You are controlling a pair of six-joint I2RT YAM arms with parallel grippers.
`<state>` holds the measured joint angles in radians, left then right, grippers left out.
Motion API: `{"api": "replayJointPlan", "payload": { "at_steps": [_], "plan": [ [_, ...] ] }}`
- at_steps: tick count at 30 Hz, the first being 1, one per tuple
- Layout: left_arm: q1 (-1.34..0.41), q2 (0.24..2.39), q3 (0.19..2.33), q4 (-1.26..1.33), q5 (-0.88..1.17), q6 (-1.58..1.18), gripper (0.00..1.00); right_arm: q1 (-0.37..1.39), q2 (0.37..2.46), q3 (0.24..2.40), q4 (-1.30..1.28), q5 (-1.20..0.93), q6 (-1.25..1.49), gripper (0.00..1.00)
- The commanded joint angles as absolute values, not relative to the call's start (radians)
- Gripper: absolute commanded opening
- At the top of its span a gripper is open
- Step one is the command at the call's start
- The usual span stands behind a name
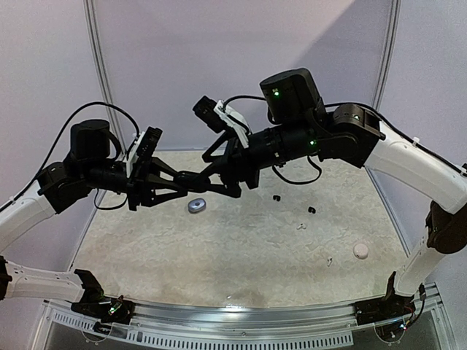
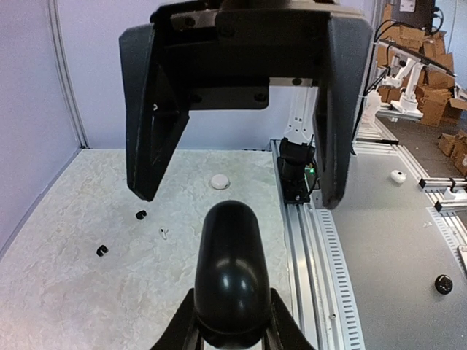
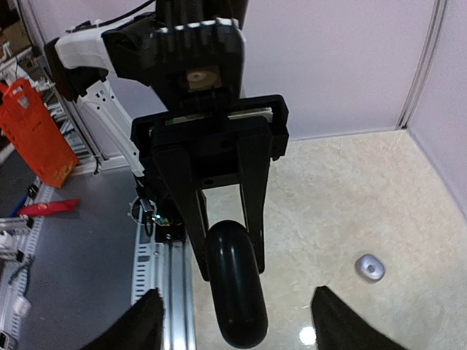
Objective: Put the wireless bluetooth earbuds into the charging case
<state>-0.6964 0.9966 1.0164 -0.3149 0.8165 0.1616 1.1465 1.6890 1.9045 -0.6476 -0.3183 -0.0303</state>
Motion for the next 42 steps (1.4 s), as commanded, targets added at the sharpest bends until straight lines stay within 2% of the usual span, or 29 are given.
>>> {"api": "replayJointPlan", "payload": {
  "at_steps": [1,4,8,13,18,19,21,22,26,31,42],
  "plan": [
    [-0.695,0.985,1.026,-0.297,0.832,0.177,0.00,1.151,1.732,1.936,-0.703,-0.354,-0.062,0.57],
    [-0.694,0.986,1.024,-0.276,0.838,0.165,0.00,1.149,1.738,1.934,-0.712,-0.378,-0.064,0.43],
    [-0.693,0.986,1.012,-0.233,0.842,0.137,0.00,1.149,1.742,1.934,-0.719,-0.380,-0.066,0.32],
    [-0.693,0.981,0.983,-0.198,0.843,0.078,0.00,1.147,1.738,1.936,-0.695,-0.388,-0.062,0.11],
    [-0.693,0.969,0.932,-0.107,0.842,-0.018,0.00,1.149,1.722,1.940,-0.682,-0.395,-0.054,0.00],
    [-0.693,0.964,0.914,-0.071,0.832,-0.055,0.06,1.149,1.722,1.946,-0.689,-0.390,-0.054,0.00],
    [-0.693,0.951,0.862,0.053,0.800,-0.136,0.40,1.148,1.723,1.963,-0.712,-0.372,-0.054,0.00],
    [-0.692,0.944,0.829,0.125,0.776,-0.188,0.49,1.148,1.722,1.970,-0.726,-0.363,-0.056,0.00],
    [-0.693,0.926,0.759,0.268,0.689,-0.279,0.45,1.148,1.720,1.988,-0.779,-0.353,-0.057,0.00],
    [-0.696,0.925,0.765,0.299,0.714,-0.250,0.43,1.147,1.727,2.020,-0.832,-0.362,-0.062,0.00],
    [-0.709,0.918,0.762,0.317,0.810,-0.225,0.54,1.148,1.803,2.189,-0.998,-0.297,-0.098,0.00]
  ]
}}
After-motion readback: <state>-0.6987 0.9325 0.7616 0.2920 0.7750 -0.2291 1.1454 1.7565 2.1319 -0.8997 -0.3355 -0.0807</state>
